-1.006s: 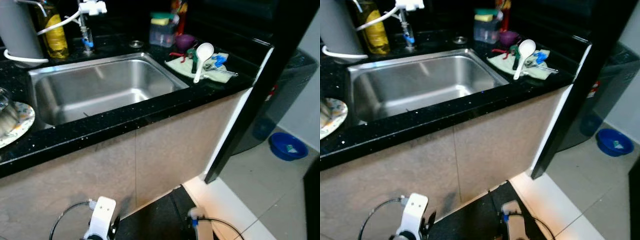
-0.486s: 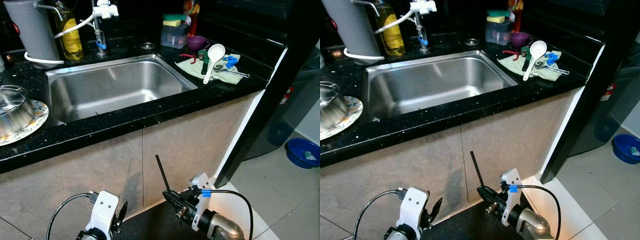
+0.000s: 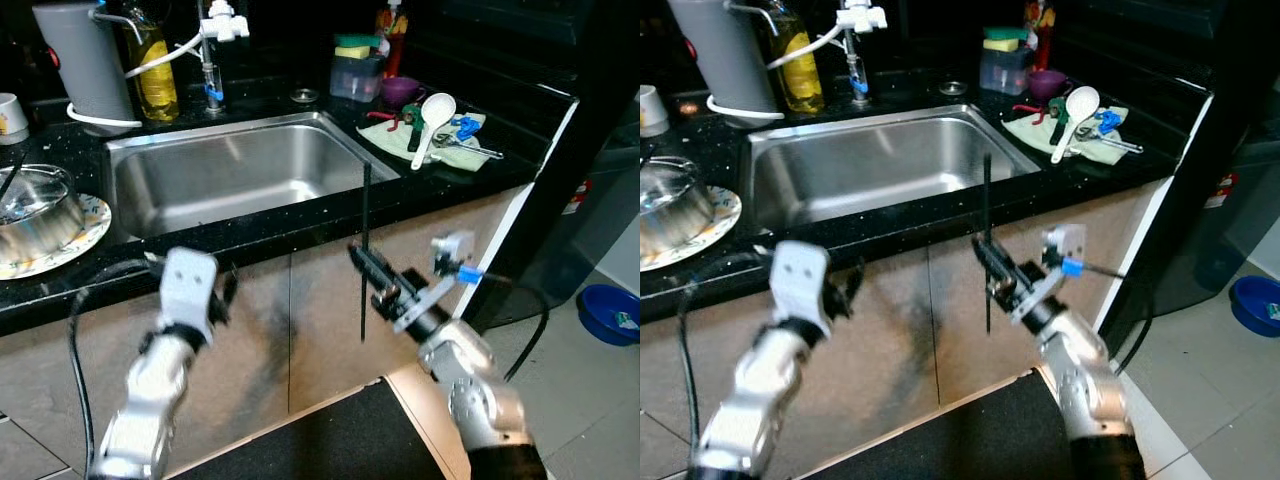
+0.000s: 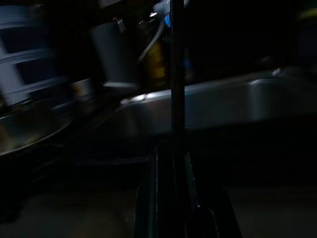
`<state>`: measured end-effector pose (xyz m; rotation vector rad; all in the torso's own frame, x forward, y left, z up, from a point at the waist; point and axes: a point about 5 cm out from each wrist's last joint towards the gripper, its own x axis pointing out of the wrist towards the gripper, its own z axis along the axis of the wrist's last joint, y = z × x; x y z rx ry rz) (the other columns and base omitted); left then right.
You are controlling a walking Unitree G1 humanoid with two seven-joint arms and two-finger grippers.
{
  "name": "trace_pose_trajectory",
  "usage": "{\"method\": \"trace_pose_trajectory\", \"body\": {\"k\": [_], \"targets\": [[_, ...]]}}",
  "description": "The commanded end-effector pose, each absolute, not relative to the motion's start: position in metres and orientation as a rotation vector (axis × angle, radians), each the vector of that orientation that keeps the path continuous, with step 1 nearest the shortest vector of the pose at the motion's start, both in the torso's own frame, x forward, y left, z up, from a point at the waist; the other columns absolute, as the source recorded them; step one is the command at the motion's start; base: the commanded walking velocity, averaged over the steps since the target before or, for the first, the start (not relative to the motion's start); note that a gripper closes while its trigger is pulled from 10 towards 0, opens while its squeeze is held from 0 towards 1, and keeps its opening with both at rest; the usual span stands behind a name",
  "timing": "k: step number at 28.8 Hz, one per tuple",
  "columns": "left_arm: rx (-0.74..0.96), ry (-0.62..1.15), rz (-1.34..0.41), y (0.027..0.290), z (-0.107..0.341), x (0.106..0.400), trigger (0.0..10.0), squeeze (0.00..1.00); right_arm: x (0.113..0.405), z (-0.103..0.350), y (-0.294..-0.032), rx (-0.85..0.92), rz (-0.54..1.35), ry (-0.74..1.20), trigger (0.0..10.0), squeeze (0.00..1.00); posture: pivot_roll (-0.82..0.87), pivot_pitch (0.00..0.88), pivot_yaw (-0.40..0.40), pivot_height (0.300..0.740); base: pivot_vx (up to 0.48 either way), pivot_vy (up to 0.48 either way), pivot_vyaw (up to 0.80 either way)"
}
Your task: Kitchen organization
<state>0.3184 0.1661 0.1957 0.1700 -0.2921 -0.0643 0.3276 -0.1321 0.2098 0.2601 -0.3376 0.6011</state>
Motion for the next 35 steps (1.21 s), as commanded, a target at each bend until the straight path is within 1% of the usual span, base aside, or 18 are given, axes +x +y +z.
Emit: {"method": "trace_pose_trajectory", "body": {"k": [1,5,8,9,11,12,15,26,35], "targets": [[0.195,-0.271,-0.037,0.173,0.2,0.32,10.0,0.0,0.328,0.225,-0.134,0.219,0.554,-0.396,10.0,0.0,-0.06,0.142,-0.032,0.74,0.0,0.0,0.0],[0.194,-0.301,-0.022,0.174,0.213,0.324,10.0,0.0,0.329,0.24,-0.134,0.207,0.532,-0.437,10.0,0.0,-0.06,0.147,-0.031,0.74,0.0,0.0,0.0],[0.198,-0.34,-0.017,0.174,0.234,0.328,10.0,0.0,0.331,0.258,-0.136,0.2,0.496,-0.47,10.0,0.0,-0.06,0.148,-0.031,0.74,0.0,0.0,0.0],[0.207,-0.347,-0.024,0.173,0.244,0.331,10.0,0.0,0.334,0.266,-0.137,0.189,0.473,-0.468,10.0,0.0,-0.06,0.148,-0.031,0.74,0.0,0.0,0.0],[0.207,-0.347,-0.024,0.173,0.244,0.331,10.0,0.0,0.334,0.266,-0.137,0.189,0.473,-0.468,10.0,0.0,-0.06,0.148,-0.031,0.74,0.0,0.0,0.0],[0.221,-0.368,-0.05,0.17,0.261,0.334,10.0,0.0,0.337,0.277,-0.137,0.175,0.447,-0.466,10.0,0.0,-0.06,0.148,-0.031,0.74,0.0,0.0,0.0],[0.218,-0.383,-0.056,0.169,0.268,0.335,10.0,0.0,0.338,0.283,-0.136,0.171,0.448,-0.475,10.0,0.0,-0.06,0.145,-0.03,0.74,0.0,0.0,0.0],[0.215,-0.381,-0.058,0.169,0.273,0.335,10.0,0.0,0.337,0.302,-0.126,0.209,0.463,-0.523,10.0,0.0,-0.06,0.146,-0.03,0.74,0.0,0.0,0.0],[0.196,-0.378,-0.055,0.172,0.276,0.334,10.0,0.0,0.337,0.3,-0.12,0.206,0.481,-0.507,10.0,0.0,-0.06,0.146,-0.03,0.74,0.281,0.0,0.0]]}}
